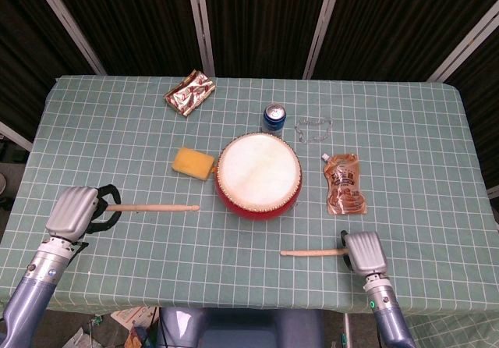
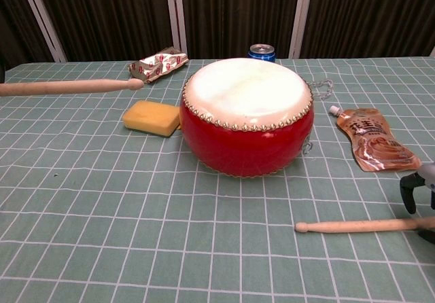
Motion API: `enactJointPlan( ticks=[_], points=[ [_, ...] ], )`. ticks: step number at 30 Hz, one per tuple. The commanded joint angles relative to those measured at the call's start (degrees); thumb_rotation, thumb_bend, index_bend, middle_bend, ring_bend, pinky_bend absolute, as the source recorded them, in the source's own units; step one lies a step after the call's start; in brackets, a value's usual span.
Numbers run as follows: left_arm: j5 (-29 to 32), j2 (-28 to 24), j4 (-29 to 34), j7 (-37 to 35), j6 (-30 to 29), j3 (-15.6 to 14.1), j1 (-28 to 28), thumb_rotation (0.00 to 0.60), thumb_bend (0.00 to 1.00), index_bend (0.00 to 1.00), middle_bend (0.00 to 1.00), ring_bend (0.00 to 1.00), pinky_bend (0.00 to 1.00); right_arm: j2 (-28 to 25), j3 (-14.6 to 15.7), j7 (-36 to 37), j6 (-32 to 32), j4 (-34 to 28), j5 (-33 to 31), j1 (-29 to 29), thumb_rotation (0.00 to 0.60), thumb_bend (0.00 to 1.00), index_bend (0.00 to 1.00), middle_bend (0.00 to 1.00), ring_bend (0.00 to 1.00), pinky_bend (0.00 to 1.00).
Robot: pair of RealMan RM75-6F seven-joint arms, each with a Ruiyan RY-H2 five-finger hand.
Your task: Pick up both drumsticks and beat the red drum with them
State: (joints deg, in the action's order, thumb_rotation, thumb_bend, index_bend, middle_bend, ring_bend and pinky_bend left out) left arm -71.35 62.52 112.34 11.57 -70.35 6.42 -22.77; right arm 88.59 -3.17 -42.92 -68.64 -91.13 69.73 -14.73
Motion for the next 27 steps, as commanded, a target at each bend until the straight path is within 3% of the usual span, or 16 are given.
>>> enactJointPlan(
  ticks=[1,6,10,12,16,19,27],
  points=[
    [0.11,0.02,-0.16,-0.05,0.12,0.03,-0.03,0.6,0.49,0.79,1.0,1.0,1.0,0.2,0.29,-0.81,0.19,0.38,-0.78,-0.25,0.6,0.32,0.51,1.0,1.0,1.0],
    [-0.12,-0.01,-0.06,-0.09,0.11,0.01,0.01,0.6,0.49,0.79,1.0,1.0,1.0,0.48,0.51,-1.64,0.13,0.58,-1.85,-0.62,0.6,0.33,0.51,1.0,1.0,1.0],
    [-0.05,0.01,-0.05,-0.03,0.17,0.04,0.0,0.6,0.49,0.79,1.0,1.0,1.0,0.39,0.71,-2.22,0.15,0.35,-2.94,-0.86,0.6,0.45,0.53,1.0,1.0,1.0],
    [-0.06,0.08,-0.07,0.15,0.26,-0.04,-0.02,0.6,0.49,0.79,1.0,1.0,1.0,0.19,0.83,-2.46,0.17,0.1,-3.69,-0.9,0.6,0.49,0.58,1.0,1.0,1.0],
    [-0.18,0.1,0.05,0.26,0.14,-0.09,0.07,0.6,0.49,0.79,1.0,1.0,1.0,-0.81,1.01,-1.22,-0.32,-1.45,-3.4,-0.89,0.6,0.54,0.77,1.0,1.0,1.0],
    [-0.2,0.03,0.1,0.18,0.02,-0.01,0.12,0.6,0.49,0.79,1.0,1.0,1.0,-2.62,0.82,0.33,-1.27,-4.3,-2.12,-0.88,0.6,0.57,0.87,1.0,1.0,1.0],
    [-0.21,-0.65,0.58,-0.4,-0.3,0.28,0.35,0.6,0.5,0.79,1.0,1.0,1.0,-12.9,-0.44,6.47,-4.71,-16.15,3.95,-0.59,0.6,0.59,0.91,1.0,1.0,1.0]
  ],
)
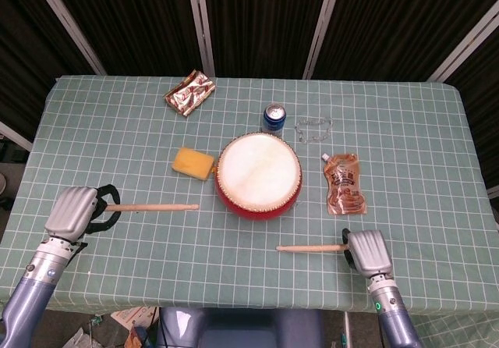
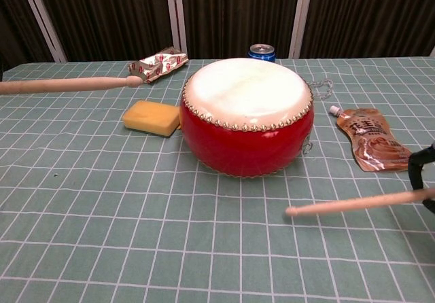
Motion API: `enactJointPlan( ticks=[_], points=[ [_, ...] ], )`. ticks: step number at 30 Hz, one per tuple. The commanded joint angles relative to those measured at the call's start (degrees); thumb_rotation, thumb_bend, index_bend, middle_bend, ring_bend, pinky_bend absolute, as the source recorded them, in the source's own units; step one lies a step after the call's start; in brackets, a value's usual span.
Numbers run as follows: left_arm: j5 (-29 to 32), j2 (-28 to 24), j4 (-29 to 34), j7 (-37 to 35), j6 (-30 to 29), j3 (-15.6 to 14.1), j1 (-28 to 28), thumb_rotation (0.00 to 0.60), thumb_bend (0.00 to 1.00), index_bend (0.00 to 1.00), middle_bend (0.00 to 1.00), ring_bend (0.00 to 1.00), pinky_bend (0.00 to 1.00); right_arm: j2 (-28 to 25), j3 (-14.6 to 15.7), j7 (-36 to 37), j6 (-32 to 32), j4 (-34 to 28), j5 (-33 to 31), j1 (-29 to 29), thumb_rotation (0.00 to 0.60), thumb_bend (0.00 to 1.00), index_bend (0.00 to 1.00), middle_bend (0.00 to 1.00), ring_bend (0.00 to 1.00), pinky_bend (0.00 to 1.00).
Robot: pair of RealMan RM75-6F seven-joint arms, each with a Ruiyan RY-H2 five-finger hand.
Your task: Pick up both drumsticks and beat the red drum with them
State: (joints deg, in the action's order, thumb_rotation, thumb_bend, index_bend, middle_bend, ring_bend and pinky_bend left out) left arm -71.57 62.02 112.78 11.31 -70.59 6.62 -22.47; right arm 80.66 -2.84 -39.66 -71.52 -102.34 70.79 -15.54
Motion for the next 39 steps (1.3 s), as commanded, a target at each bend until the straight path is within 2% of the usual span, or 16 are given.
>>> enactJointPlan(
  ticks=[1,5,9,15,19,22,26,32,39],
  points=[
    [0.02,-0.24,0.24,-0.22,-0.08,0.14,0.05,0.6,0.5,0.79,1.0,1.0,1.0,-6.55,-1.1,3.99,-2.29,-6.28,3.41,0.3,0.6,0.59,0.91,1.0,1.0,1.0],
    [0.11,-0.65,0.97,-0.55,-0.19,0.5,0.03,0.6,0.5,0.79,1.0,1.0,1.0,-12.78,-3.29,8.09,-4.06,-10.73,4.24,0.61,0.6,0.59,0.91,1.0,1.0,1.0],
    [0.06,-1.17,1.64,-0.62,-0.33,0.71,0.05,0.6,0.5,0.79,1.0,1.0,1.0,-17.9,-5.9,12.44,-4.22,-13.46,2.14,0.52,0.6,0.59,0.92,1.0,1.0,1.0],
    [-0.43,-2.06,2.17,-0.56,-1.02,1.32,0.03,0.6,0.5,0.79,1.0,1.0,1.0,-23.37,-11.08,18.0,-3.92,-16.47,-4.35,-0.43,0.6,0.59,0.92,1.0,1.0,1.0],
    [0.56,-2.67,1.95,-0.39,-0.96,2.77,-0.76,0.6,0.5,0.79,1.0,1.0,1.0,-25.8,-15.3,18.92,-0.82,-18.91,-12.56,-3.84,0.6,0.6,0.92,1.0,1.0,1.0],
    [5.92,-3.67,1.94,-1.02,1.79,6.26,-3.5,0.6,0.5,0.79,1.0,1.0,1.0,-24.83,-17.4,13.98,1.16,-19.98,-18.6,-8.84,0.6,0.6,0.92,1.0,1.0,1.0],
    [9.25,-4.19,1.59,-1.45,3.34,8.59,-5.51,0.6,0.5,0.79,1.0,1.0,1.0,-22.1,-17.57,8.25,0.75,-20.72,-23.15,-13.22,0.6,0.6,0.92,1.0,1.0,1.0],
    [11.68,-5.11,0.8,-2.27,4.78,9.11,-6.33,0.6,0.5,0.79,1.0,1.0,1.0,-16.85,-17.11,1.92,-0.22,-20.17,-28.85,-19.18,0.6,0.6,0.92,1.0,1.0,1.0],
    [12.46,-5.9,0.44,-2.99,6.42,8.95,-7.04,0.6,0.5,0.79,1.0,1.0,1.0,-12.99,-16.75,-1.23,-1.37,-18.4,-33.11,-23.26,0.6,0.6,0.92,1.0,1.0,1.0]
  ],
)
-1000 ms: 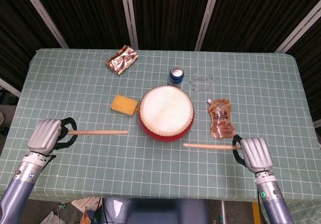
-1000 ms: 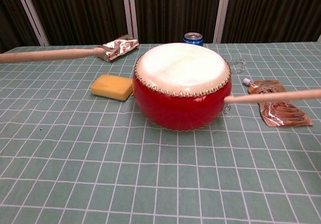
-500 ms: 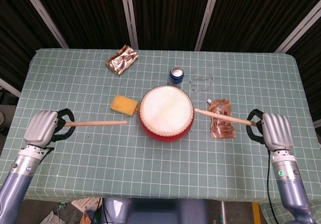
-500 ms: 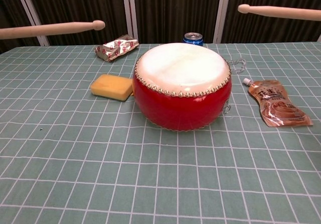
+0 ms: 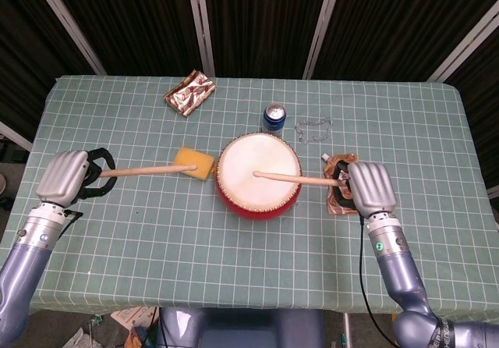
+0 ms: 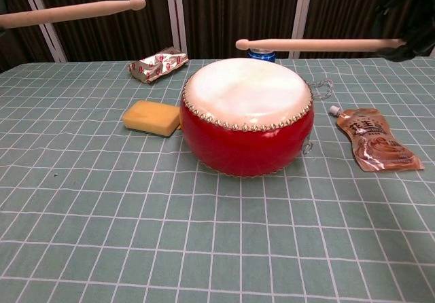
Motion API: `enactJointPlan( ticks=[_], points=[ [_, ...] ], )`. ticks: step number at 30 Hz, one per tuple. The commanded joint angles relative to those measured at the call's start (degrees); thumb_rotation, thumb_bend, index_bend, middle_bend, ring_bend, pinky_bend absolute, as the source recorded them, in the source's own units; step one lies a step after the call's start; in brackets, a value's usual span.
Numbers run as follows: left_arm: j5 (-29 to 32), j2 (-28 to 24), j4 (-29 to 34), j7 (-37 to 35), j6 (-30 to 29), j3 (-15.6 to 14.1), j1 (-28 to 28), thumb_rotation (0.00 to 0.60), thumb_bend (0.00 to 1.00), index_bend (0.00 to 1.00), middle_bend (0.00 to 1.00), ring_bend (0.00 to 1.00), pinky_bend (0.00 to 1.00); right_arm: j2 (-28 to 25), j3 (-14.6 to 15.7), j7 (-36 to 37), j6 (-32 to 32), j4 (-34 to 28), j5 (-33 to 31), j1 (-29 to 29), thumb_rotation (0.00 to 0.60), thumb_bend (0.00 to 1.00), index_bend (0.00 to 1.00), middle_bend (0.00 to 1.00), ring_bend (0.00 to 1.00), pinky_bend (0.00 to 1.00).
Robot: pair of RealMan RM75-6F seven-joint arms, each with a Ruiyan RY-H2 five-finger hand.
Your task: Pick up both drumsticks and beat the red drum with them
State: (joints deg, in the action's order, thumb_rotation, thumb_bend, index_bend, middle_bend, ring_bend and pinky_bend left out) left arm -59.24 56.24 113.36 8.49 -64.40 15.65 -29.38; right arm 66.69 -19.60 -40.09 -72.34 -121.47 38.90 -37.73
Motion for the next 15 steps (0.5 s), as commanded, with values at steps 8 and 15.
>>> enactJointPlan(
  ticks=[8,15],
  points=[
    [0.51,-0.73,-0.17,-2.13,-0.08,0.44,-0.2,0.6,0.5,0.79,1.0,1.0,1.0,1.52,-1.45,-0.3,-2.4,1.12,-2.9,-3.49,0.6,0.6,0.92,1.0,1.0,1.0],
    [0.56,-0.76,-0.91,-3.79,-0.2,0.98,-0.38,0.6,0.5,0.79,1.0,1.0,1.0,1.65,-3.41,1.88,-3.14,1.51,-4.25,-4.8,0.6,0.6,0.92,1.0,1.0,1.0]
  ],
)
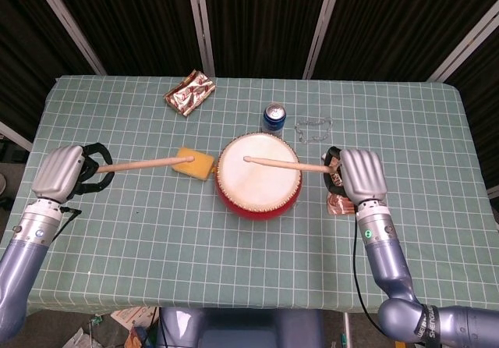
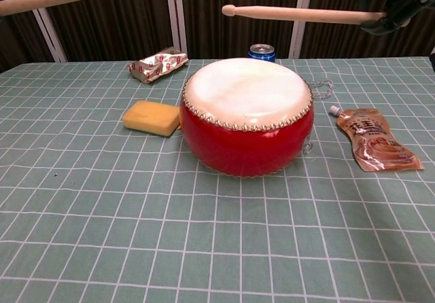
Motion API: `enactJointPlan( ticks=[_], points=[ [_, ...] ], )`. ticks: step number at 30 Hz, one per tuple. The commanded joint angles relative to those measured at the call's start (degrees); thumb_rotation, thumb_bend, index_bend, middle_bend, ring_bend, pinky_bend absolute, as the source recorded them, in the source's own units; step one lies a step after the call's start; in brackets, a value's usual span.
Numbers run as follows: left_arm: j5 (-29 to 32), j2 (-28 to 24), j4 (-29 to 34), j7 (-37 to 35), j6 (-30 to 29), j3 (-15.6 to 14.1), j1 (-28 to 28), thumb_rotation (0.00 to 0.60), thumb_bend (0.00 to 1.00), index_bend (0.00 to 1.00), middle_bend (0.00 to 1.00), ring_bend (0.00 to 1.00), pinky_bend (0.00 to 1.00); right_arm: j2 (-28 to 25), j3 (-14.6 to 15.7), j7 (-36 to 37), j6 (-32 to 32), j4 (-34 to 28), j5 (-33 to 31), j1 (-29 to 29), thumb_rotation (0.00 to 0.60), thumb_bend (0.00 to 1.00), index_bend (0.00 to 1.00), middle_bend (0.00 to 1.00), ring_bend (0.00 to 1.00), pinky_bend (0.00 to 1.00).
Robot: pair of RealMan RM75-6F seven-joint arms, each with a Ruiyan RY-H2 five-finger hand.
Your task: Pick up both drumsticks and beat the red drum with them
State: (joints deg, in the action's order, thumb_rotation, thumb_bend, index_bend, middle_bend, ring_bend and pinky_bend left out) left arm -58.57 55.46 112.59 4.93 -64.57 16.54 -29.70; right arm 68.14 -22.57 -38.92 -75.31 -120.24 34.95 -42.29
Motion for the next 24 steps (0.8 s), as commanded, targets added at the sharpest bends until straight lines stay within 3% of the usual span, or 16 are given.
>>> enactJointPlan(
  ticks=[1,4,7,12,18,20,24],
  points=[
    [-0.17,0.02,-0.25,-0.4,-0.04,0.13,-0.08,0.6,0.5,0.79,1.0,1.0,1.0,0.37,-0.68,1.22,-0.21,0.49,-0.41,-0.31,0.6,0.6,0.92,1.0,1.0,1.0],
    [-0.52,-0.2,-0.59,-1.44,-0.05,0.36,-0.04,0.6,0.5,0.79,1.0,1.0,1.0,2.53,-1.52,4.87,-0.14,3.35,-0.53,-0.51,0.6,0.6,0.92,1.0,1.0,1.0],
    [-0.53,-0.48,-0.77,-2.24,0.15,0.5,-0.05,0.6,0.5,0.79,1.0,1.0,1.0,4.87,0.58,4.11,0.85,6.98,-1.15,-1.38,0.6,0.6,0.92,1.0,1.0,1.0],
    [-0.58,-0.67,-0.87,-2.59,0.59,0.38,-0.25,0.6,0.5,0.79,1.0,1.0,1.0,12.94,10.3,-8.78,0.17,20.25,1.02,-5.14,0.6,0.6,0.92,1.0,1.0,1.0],
    [-0.79,-0.59,-0.77,-2.05,0.76,-0.17,-0.32,0.6,0.5,0.79,1.0,1.0,1.0,19.17,18.51,-23.59,-2.58,30.15,3.22,-7.15,0.6,0.6,0.93,1.0,1.0,1.0],
    [-0.8,-0.52,-0.76,-1.77,0.67,-0.39,-0.32,0.6,0.5,0.79,1.0,1.0,1.0,20.8,18.3,-23.17,-3.83,31.81,4.22,-6.59,0.6,0.6,0.93,1.0,1.0,1.0],
    [-0.85,-0.31,-0.62,-0.96,0.38,-0.85,-0.3,0.6,0.5,0.79,1.0,1.0,1.0,18.77,12.43,-15.01,-5.57,28.49,4.6,-4.63,0.6,0.6,0.93,1.0,1.0,1.0]
  ],
)
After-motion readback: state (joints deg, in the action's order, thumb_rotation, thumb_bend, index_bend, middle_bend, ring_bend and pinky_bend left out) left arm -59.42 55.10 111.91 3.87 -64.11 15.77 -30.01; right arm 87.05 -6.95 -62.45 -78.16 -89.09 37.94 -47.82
